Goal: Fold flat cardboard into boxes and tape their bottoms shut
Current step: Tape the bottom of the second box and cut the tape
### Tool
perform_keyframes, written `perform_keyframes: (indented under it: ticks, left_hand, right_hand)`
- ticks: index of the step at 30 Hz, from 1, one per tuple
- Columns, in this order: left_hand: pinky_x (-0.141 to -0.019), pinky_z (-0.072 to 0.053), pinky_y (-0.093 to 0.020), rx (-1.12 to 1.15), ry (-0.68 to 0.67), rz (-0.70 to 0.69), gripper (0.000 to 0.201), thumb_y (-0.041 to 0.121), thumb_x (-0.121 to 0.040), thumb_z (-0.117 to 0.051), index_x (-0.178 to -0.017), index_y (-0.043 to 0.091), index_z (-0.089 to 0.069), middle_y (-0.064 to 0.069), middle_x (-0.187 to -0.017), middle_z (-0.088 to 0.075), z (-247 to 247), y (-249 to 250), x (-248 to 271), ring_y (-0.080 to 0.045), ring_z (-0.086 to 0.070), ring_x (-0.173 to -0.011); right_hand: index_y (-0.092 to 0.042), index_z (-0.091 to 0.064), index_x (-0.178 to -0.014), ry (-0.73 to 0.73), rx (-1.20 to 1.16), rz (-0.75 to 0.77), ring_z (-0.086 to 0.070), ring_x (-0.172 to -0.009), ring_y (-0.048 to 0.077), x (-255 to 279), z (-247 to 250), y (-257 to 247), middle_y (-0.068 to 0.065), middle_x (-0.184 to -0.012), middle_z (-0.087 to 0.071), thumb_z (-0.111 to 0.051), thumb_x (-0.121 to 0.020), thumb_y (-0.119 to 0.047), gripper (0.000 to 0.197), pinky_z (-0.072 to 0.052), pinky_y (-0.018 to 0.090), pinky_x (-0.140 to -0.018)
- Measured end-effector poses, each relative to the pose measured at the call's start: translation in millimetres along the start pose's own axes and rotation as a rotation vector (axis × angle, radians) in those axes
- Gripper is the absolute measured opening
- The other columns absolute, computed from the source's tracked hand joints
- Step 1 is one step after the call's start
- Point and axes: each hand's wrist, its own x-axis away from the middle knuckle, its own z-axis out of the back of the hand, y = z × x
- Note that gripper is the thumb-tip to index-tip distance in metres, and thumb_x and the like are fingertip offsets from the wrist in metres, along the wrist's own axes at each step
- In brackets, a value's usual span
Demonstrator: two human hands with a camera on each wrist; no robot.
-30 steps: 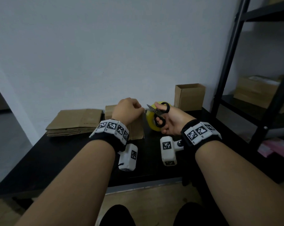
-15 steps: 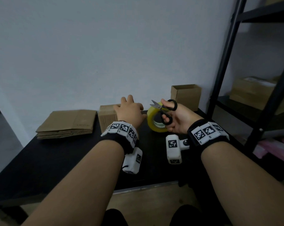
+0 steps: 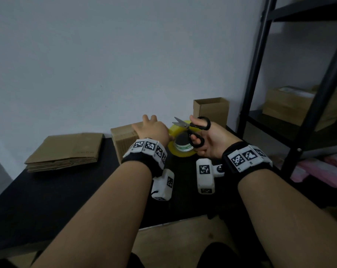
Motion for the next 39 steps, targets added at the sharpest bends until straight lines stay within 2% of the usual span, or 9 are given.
perform_keyframes:
  ticks: [4, 14, 18, 24, 29, 31, 34, 36, 39]
  left_hand:
    - [-0.097, -0.029, -0.056, 0.01, -0.017, -0.007, 0.05, 0.068, -0.078, -0.058, -0.118, 0.038, -0.064, 0.002, -0.133, -0.042, 2, -2, 1, -0.028, -0.023, -0.13]
    - [-0.1, -0.028, -0.056, 0.037, -0.057, -0.018, 0.057, 0.069, -0.076, -0.06, -0.12, 0.034, -0.064, 0.003, -0.133, -0.043, 4, -6, -1, -0.027, -0.023, -0.131]
    - [-0.099, -0.029, -0.055, 0.042, -0.048, -0.01, 0.056, 0.068, -0.076, -0.061, -0.118, 0.032, -0.065, 0.004, -0.131, -0.044, 3, -5, -1, -0.026, -0.024, -0.13]
    - [-0.101, -0.027, -0.059, 0.03, -0.054, -0.045, 0.053, 0.065, -0.076, -0.064, -0.114, 0.029, -0.068, 0.002, -0.132, -0.043, 3, -13, 0, -0.028, -0.022, -0.132]
    - [-0.1, -0.029, -0.057, 0.017, -0.05, -0.042, 0.054, 0.068, -0.075, -0.061, -0.116, 0.032, -0.067, 0.003, -0.132, -0.043, 2, -13, 1, -0.027, -0.023, -0.131]
    - [-0.099, -0.03, -0.056, 0.01, -0.03, -0.045, 0.054, 0.068, -0.076, -0.06, -0.116, 0.033, -0.066, 0.004, -0.131, -0.044, 2, -13, 2, -0.027, -0.025, -0.129]
    - [-0.099, -0.03, -0.055, 0.002, -0.013, -0.06, 0.051, 0.068, -0.077, -0.059, -0.116, 0.034, -0.066, 0.004, -0.13, -0.045, 2, -14, 5, -0.027, -0.026, -0.128]
    - [-0.099, -0.031, -0.055, -0.004, -0.01, -0.065, 0.051, 0.067, -0.078, -0.058, -0.116, 0.035, -0.066, 0.004, -0.13, -0.045, 2, -14, 6, -0.027, -0.026, -0.127]
    - [-0.098, -0.031, -0.056, -0.009, -0.012, -0.062, 0.052, 0.069, -0.077, -0.058, -0.117, 0.036, -0.065, 0.004, -0.13, -0.045, 2, -14, 5, -0.027, -0.027, -0.127]
  right_hand:
    - [-0.02, -0.055, -0.075, -0.026, -0.053, 0.019, -0.029, -0.041, 0.01, 2, 0, 2, -0.003, -0.057, -0.045, -0.058, -0.087, -0.058, 0.04, -0.026, 0.019, -0.039]
    - [-0.017, -0.056, -0.074, -0.032, -0.111, 0.059, -0.028, -0.042, 0.01, 0, 0, 4, -0.002, -0.056, -0.044, -0.058, -0.088, -0.057, 0.042, -0.025, 0.018, -0.038]
    - [-0.018, -0.056, -0.081, -0.041, -0.129, 0.078, -0.03, -0.043, 0.01, -5, 0, 7, -0.003, -0.057, -0.045, -0.058, -0.087, -0.057, 0.04, -0.026, 0.018, -0.038]
    - [-0.016, -0.052, -0.066, -0.024, -0.304, 0.253, -0.03, -0.041, 0.012, -3, 8, -14, -0.002, -0.053, -0.046, -0.058, -0.086, -0.058, 0.047, -0.021, 0.02, -0.042]
    - [-0.015, -0.053, -0.07, 0.138, -0.06, 0.261, -0.04, -0.043, 0.012, 0, 6, -28, 0.002, -0.058, -0.05, -0.061, -0.086, -0.057, 0.045, -0.028, 0.022, -0.043]
    - [-0.014, -0.056, -0.072, 0.256, 0.108, 0.19, -0.043, -0.044, 0.014, -7, 7, -18, 0.003, -0.06, -0.053, -0.062, -0.082, -0.062, 0.049, -0.033, 0.024, -0.046]
    - [-0.009, -0.063, -0.085, 0.445, 0.405, 0.027, -0.049, -0.055, 0.019, -14, 12, -6, 0.008, -0.07, -0.059, -0.059, -0.082, -0.066, 0.057, -0.042, 0.027, -0.05]
    - [-0.005, -0.062, -0.086, 0.508, 0.594, -0.076, -0.05, -0.057, 0.02, -11, 16, -1, 0.009, -0.071, -0.058, -0.055, -0.089, -0.06, 0.055, -0.041, 0.026, -0.052]
    - [-0.007, -0.057, -0.084, 0.525, 0.918, -0.13, -0.051, -0.059, 0.019, -10, 28, 5, 0.008, -0.074, -0.057, -0.059, -0.088, -0.057, 0.05, -0.038, 0.026, -0.05]
